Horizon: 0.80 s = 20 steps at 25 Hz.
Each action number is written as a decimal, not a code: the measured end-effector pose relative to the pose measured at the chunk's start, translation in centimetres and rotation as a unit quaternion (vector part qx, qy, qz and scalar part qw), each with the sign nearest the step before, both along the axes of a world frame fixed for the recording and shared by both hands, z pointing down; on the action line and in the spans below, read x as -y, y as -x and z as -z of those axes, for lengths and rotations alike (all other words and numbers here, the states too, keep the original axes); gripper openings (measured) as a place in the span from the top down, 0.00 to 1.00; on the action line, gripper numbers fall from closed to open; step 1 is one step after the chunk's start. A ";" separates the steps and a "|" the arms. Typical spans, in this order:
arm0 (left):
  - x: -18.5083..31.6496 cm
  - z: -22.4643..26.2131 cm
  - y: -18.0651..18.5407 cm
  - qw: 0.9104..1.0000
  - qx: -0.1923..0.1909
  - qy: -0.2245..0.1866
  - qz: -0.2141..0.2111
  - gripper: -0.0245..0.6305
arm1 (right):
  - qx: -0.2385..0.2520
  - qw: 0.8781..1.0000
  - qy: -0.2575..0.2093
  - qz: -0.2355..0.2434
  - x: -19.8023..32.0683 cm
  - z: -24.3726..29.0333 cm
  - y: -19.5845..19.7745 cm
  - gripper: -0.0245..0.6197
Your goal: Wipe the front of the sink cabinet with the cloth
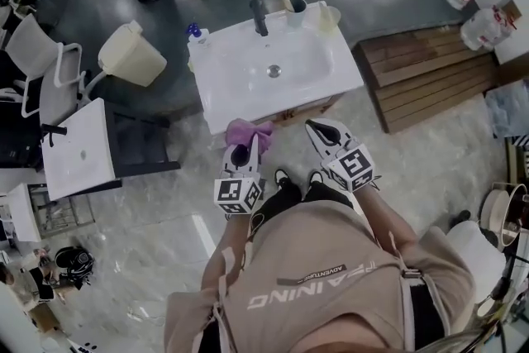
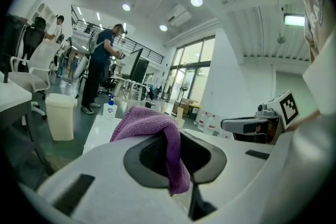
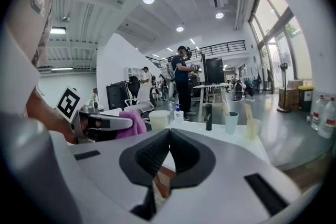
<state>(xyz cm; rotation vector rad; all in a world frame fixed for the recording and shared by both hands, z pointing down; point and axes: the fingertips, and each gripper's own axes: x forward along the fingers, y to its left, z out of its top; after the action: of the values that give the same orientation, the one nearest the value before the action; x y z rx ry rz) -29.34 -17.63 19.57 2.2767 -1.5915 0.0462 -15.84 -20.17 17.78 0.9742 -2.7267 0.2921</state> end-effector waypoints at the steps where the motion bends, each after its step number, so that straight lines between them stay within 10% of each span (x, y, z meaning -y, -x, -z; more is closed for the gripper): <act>1: 0.2 0.0 0.2 1.000 0.001 -0.002 -0.003 0.91 | 0.000 1.000 0.001 -0.003 0.0 -0.1 0.2 0.95; 20: -8.6 -0.2 -3.7 0.997 0.031 -0.010 0.076 0.91 | -0.004 0.998 -0.010 0.062 -8.8 -2.0 -6.7 0.95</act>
<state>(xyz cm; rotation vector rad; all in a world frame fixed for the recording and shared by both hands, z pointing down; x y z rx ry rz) -25.61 -9.06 19.76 2.1814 -1.7993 0.0615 -9.16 -11.32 19.80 0.8042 -2.7726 0.2380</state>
